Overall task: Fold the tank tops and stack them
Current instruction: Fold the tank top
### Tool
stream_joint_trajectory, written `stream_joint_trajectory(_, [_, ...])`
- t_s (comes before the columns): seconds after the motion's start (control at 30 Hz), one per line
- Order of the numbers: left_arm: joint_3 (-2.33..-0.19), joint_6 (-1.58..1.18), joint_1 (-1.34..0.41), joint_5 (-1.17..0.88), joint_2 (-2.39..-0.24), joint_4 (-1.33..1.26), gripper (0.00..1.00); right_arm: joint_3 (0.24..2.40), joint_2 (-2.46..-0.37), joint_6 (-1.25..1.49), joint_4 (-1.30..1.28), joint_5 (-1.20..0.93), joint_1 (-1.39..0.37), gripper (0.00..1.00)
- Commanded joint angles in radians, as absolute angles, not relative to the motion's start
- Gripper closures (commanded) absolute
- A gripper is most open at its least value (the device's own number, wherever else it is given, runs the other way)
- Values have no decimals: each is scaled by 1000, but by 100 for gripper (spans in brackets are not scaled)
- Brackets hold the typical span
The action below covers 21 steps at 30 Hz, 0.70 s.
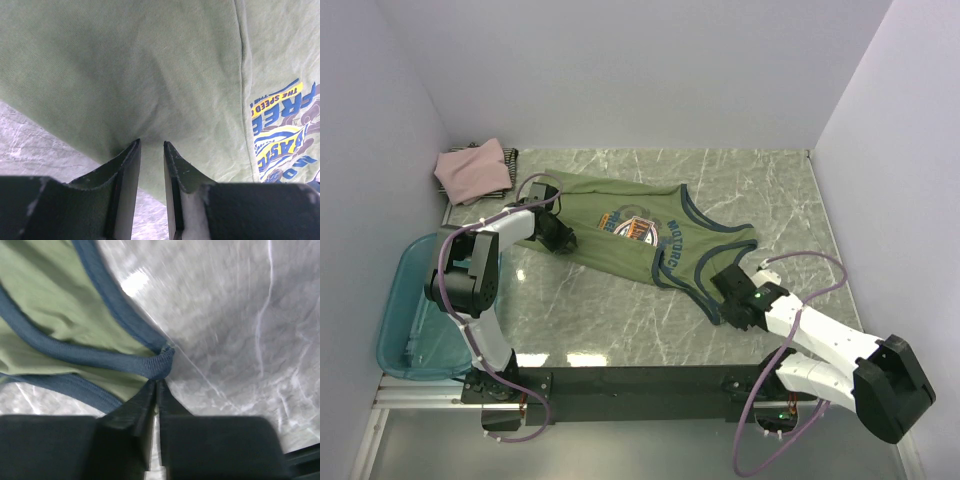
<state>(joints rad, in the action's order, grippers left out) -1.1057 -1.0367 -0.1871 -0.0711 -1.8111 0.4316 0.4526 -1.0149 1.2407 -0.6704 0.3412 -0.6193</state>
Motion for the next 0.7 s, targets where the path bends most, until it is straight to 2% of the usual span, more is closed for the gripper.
stream_joint_trajectory(0.0, [-1094, -1017, -183, -21, -1798, 456, 68, 557, -1040, 1206, -699, 458, -602, 96])
stream_joint_trajectory(0.07, [-1094, -1019, -183, -21, -1802, 459, 68, 627, -1063, 1143, -759, 485, -580, 100])
stream_joint_trajectory(0.37, [-1085, -1023, -176, -9, -1810, 466, 68, 813, -1121, 969, -992, 540, -476, 100])
stream_joint_trajectory(0.53, [-1068, -1023, -170, -12, -1812, 466, 68, 749, -1100, 977, -927, 428, -466, 100])
stream_joint_trajectory(0.67, [-1068, -1025, -167, -14, -1813, 468, 68, 573, -1033, 1015, -815, 296, -466, 100])
